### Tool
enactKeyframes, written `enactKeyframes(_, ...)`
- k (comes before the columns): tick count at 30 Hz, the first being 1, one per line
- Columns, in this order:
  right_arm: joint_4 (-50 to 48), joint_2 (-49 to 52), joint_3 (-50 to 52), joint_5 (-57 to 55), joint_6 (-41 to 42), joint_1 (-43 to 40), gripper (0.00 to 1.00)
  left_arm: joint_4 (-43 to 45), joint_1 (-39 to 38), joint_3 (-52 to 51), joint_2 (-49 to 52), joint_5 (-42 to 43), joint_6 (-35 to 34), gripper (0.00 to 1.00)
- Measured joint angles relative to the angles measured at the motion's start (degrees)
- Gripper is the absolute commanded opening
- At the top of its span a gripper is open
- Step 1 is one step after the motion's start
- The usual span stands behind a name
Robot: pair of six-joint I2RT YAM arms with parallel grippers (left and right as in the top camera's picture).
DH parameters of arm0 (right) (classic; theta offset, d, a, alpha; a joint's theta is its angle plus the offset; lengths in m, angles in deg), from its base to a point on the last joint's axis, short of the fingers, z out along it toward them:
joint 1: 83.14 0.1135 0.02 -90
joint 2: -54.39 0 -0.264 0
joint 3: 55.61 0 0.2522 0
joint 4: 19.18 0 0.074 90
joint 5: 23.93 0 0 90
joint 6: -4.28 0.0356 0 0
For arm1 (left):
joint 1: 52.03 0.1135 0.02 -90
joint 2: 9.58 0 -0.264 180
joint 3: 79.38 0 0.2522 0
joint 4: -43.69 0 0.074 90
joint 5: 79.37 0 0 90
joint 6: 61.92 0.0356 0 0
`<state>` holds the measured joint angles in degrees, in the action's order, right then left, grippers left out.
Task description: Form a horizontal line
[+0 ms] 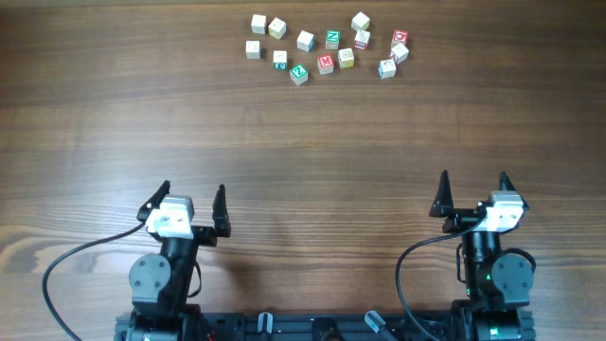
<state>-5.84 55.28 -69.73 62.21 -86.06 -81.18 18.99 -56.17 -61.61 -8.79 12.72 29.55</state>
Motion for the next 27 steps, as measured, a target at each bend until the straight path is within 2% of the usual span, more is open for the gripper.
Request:
enactKeyframes(6, 0.0, 0.0, 0.0, 0.0, 0.0, 0.0, 1.0, -3.26, 0.0, 5.64, 0.57, 0.74, -0.07, 1.0)
enactKeyframes(12, -0.02, 0.0, 0.0, 0.02, 0.0, 0.0, 1.0, -3.56, 0.0, 13.6, 6.23, 2.78, -0.13, 1.0)
enactKeyframes(16, 0.0, 0.0, 0.0, 0.02, 0.0, 0.0, 1.0, -4.66, 0.0, 23.23, 14.95, 3.82, -0.26, 1.0)
enactKeyframes(27, 0.02, 0.0, 0.0, 0.02, 0.0, 0.0, 1.0, -17.22, 0.0, 57.24, 47.58, 7.93, -0.28, 1.0)
